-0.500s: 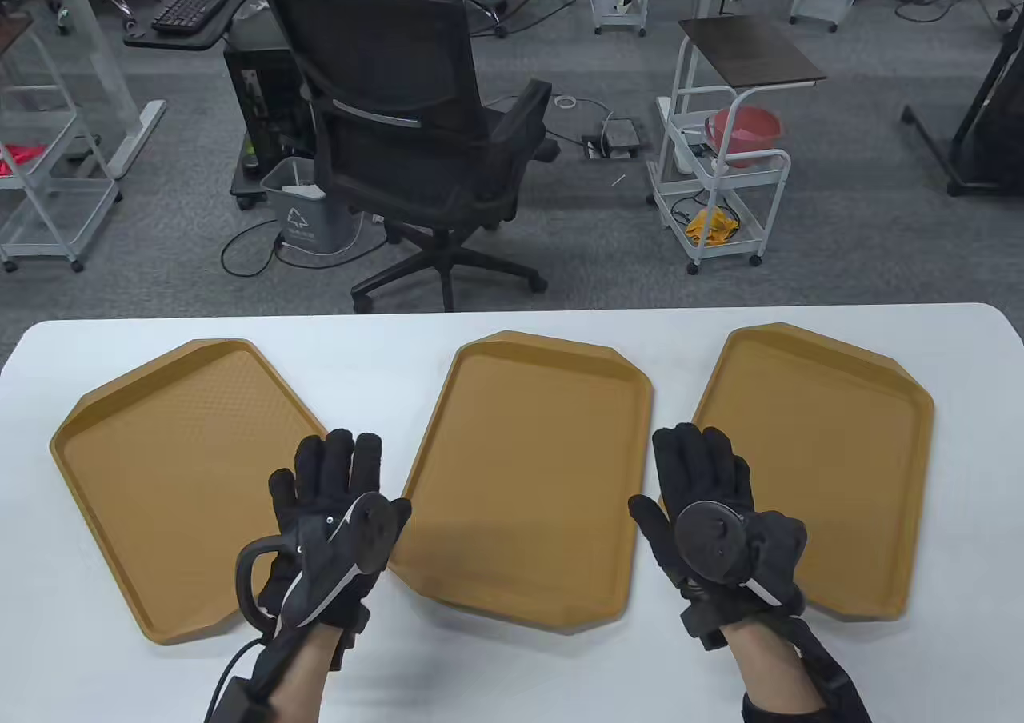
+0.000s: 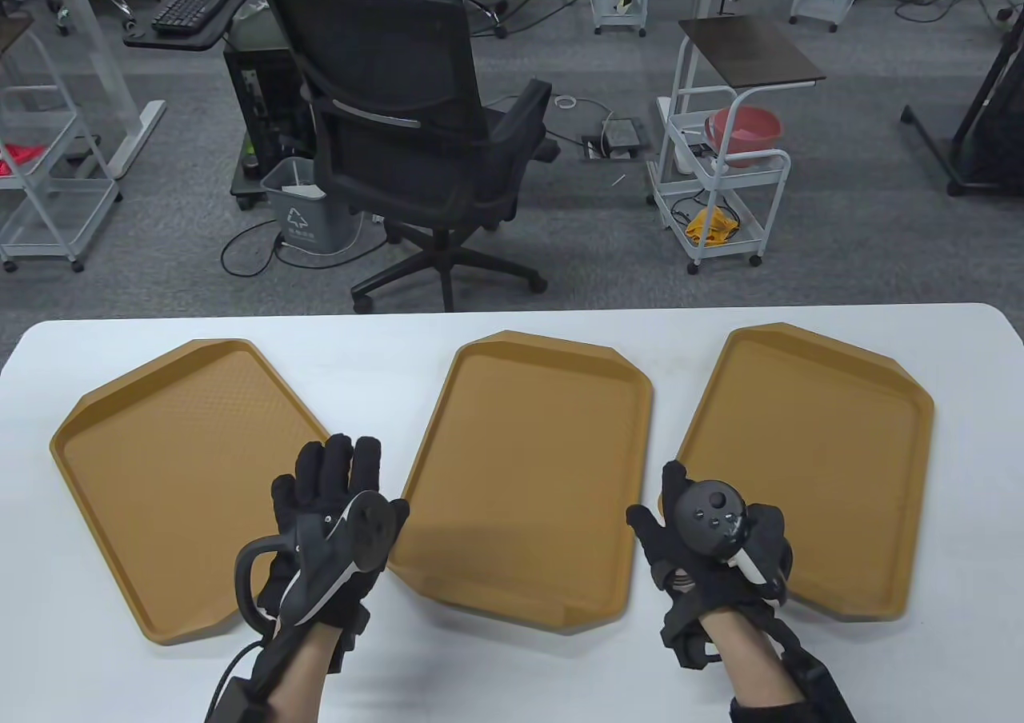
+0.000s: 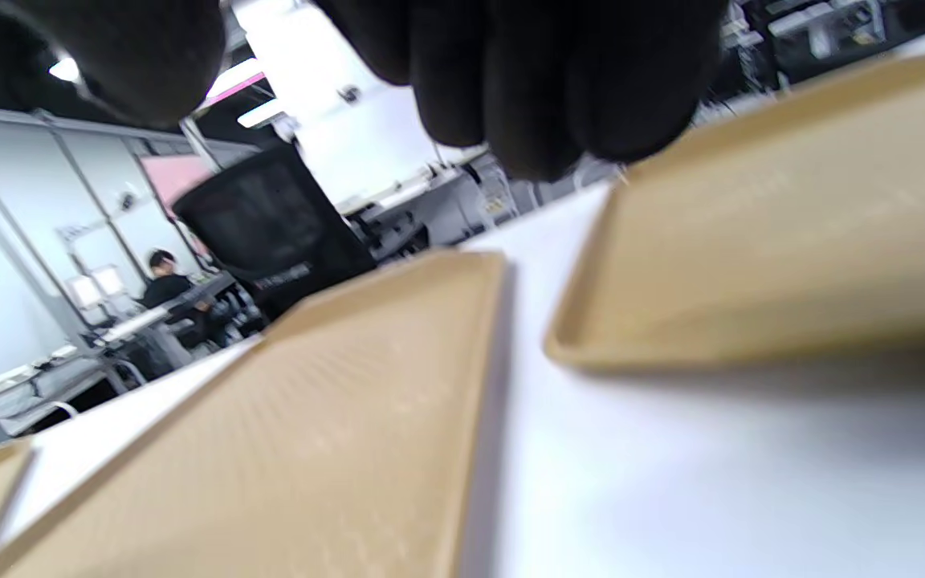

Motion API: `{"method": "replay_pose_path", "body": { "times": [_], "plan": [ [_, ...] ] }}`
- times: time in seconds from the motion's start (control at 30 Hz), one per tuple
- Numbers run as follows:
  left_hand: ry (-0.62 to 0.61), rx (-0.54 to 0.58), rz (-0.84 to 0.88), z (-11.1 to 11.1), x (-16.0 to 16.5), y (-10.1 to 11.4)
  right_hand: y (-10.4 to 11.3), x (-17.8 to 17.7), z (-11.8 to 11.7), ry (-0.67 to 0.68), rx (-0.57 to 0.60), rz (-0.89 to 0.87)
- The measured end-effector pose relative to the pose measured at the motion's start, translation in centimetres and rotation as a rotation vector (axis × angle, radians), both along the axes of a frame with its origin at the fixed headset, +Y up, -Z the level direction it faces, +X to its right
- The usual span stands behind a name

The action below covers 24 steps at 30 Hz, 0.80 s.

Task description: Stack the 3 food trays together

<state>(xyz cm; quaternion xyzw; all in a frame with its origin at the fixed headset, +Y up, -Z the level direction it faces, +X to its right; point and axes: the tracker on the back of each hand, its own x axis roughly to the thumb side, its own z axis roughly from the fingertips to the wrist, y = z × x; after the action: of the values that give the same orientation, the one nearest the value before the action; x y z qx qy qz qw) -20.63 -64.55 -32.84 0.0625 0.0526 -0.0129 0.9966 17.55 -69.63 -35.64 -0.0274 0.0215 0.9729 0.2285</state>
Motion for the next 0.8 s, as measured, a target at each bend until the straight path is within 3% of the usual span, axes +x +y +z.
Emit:
{"method": "replay_pose_path", "body": {
  "times": [0.1, 0.37, 0.63, 0.8],
  "plan": [
    [0.003, -0.026, 0.0, -0.2, 0.0, -0.3, -2.9, -0.6, -0.6, -0.025, -0.131, 0.037],
    [0.004, -0.04, -0.006, -0.1, 0.0, -0.3, -6.5, -2.6, -0.8, -0.039, -0.293, 0.138],
    [-0.004, -0.037, 0.003, 0.0, 0.0, -0.2, -7.1, -5.0, -0.5, -0.052, -0.223, 0.319],
    [-0.002, -0.036, 0.004, 0.0, 0.0, -0.1, -7.0, -3.6, -0.7, -0.109, -0.26, 0.11]
  ]
}}
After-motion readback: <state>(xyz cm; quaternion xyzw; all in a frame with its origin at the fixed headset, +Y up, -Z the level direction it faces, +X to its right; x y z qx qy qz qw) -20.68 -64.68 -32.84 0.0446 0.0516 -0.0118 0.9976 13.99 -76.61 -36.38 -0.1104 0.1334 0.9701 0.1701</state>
